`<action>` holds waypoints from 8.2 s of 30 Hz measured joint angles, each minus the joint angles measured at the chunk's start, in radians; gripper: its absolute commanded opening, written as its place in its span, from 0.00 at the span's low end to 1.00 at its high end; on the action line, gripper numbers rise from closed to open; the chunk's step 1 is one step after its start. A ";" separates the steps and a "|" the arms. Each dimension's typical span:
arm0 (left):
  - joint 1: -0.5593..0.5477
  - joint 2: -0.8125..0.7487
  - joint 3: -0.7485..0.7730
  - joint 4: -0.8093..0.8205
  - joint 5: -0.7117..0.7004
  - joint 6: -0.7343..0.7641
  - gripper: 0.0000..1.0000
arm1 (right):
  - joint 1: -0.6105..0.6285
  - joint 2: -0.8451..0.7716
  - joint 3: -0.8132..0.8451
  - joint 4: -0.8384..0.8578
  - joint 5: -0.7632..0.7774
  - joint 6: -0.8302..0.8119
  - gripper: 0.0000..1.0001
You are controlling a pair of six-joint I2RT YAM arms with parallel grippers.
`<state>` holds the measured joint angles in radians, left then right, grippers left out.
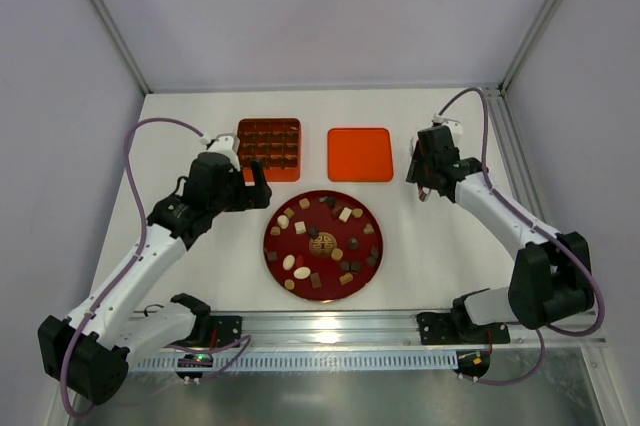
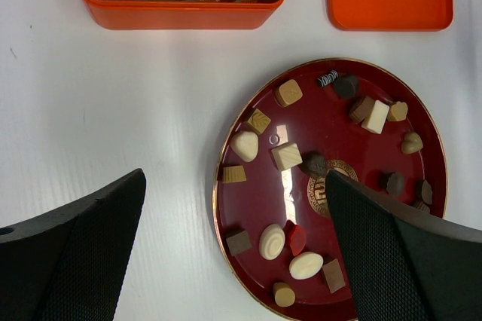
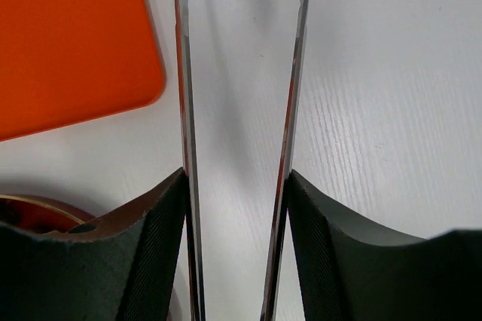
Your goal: Pack the chocolate
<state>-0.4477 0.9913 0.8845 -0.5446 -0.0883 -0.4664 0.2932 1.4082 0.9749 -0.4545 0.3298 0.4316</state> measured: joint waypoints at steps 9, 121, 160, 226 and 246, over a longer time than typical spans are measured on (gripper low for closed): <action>0.000 0.000 0.000 0.000 0.000 0.000 1.00 | 0.005 -0.158 0.003 -0.107 -0.043 -0.011 0.51; 0.000 0.000 0.009 -0.008 -0.016 0.003 1.00 | 0.847 -0.032 0.175 -0.428 -0.082 0.167 0.39; 0.000 0.000 0.009 -0.008 -0.016 0.003 1.00 | 0.846 0.042 0.209 -0.417 -0.066 0.142 0.42; 0.000 -0.110 0.307 -0.242 -0.165 0.003 1.00 | 0.560 0.879 1.108 0.039 -0.150 -0.190 0.31; 0.000 -0.110 0.290 -0.242 -0.164 0.003 1.00 | 0.560 0.898 1.109 0.035 -0.143 -0.198 0.45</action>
<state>-0.4477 0.8810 1.1744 -0.7864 -0.2520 -0.4637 0.8532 2.3066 2.0834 -0.4191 0.1867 0.2333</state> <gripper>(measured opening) 0.996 0.450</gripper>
